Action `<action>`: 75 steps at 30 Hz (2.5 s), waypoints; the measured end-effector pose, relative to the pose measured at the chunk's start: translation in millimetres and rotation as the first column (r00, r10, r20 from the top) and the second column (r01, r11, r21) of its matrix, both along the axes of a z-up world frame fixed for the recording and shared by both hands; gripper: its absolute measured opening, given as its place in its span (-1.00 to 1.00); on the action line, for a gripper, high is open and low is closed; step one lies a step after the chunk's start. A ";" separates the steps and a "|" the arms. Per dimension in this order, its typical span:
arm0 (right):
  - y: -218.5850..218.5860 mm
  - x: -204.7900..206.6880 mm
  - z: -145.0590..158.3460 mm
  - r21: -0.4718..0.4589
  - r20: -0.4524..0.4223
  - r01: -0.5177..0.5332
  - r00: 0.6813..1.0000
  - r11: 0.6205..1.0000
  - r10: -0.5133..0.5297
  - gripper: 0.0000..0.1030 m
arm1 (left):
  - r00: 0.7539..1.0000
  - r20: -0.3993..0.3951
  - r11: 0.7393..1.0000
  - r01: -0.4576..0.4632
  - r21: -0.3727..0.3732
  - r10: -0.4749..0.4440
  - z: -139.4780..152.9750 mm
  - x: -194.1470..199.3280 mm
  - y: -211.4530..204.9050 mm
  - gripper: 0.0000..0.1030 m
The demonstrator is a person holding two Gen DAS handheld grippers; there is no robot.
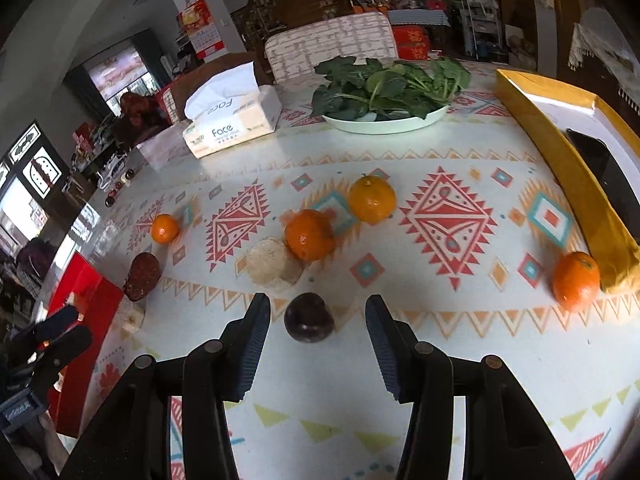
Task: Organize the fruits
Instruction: 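Grasp another red date with the left tool while the right tool grasps a dark plum, then carry date and plum over the red tray and lower them in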
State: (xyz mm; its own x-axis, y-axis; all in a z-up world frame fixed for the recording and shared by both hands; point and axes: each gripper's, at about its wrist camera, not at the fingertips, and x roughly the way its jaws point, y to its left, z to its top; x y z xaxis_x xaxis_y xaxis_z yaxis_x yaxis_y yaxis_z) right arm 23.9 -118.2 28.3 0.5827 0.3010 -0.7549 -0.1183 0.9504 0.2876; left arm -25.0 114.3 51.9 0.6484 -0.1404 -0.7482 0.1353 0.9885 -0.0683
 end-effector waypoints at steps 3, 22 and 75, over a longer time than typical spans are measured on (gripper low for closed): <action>0.6 1.9 -5.1 0.002 -0.005 -0.010 1.000 1.000 0.010 0.05 | 1.000 -0.025 1.000 -0.003 0.026 0.004 -8.4 24.7 -5.6 0.37; 5.1 -1.5 -6.6 -0.035 0.005 -0.044 0.999 0.998 0.044 -0.36 | 0.997 -0.067 0.996 0.038 0.080 -0.033 -34.3 50.8 -28.7 -0.45; 295.2 -40.4 13.4 0.079 -0.065 -0.484 0.870 0.871 0.489 -0.42 | 0.908 0.015 0.887 -0.405 -0.223 0.419 -2.6 -104.2 225.1 -0.08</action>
